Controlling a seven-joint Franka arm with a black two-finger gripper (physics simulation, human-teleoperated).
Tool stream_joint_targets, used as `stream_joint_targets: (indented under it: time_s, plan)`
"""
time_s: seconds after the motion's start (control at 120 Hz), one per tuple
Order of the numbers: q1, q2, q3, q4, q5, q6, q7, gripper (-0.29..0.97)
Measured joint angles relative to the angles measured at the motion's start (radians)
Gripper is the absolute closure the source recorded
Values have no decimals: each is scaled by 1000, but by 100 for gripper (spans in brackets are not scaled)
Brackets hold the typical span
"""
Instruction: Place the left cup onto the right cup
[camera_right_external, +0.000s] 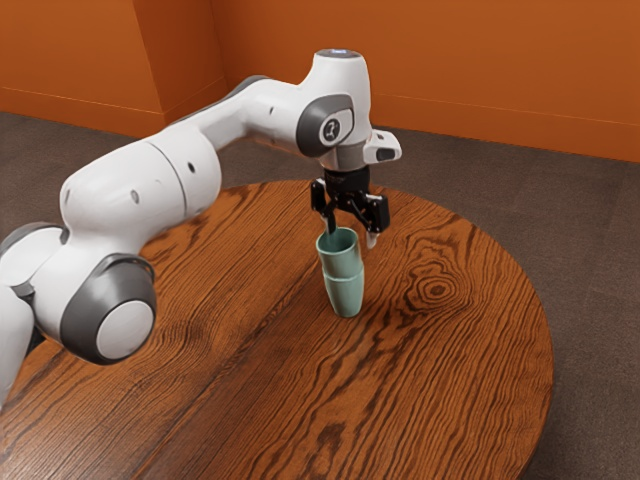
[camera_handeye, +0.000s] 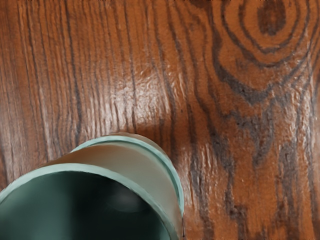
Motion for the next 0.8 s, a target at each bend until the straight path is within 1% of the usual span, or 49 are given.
stream_joint_targets:
  time_s: [0.133,0.2,0.267,0.333,0.533,0.642,0.733,0.8]
  plan:
    - [-2,-60,-11,-4,2,-32,0,2]
    - [-2,-117,-17,-27,3,-47,2,2]
    - [-5,-190,-24,-87,4,-58,3,2]
    - [-8,-271,-29,-168,6,-65,5,2]
    - [-9,-549,-35,-502,7,-65,26,2]
    - [-20,-722,-36,-708,42,-26,41,2]
    - [-31,-806,-31,-791,68,-1,52,2]
    - [-77,-848,15,-820,98,5,59,2]
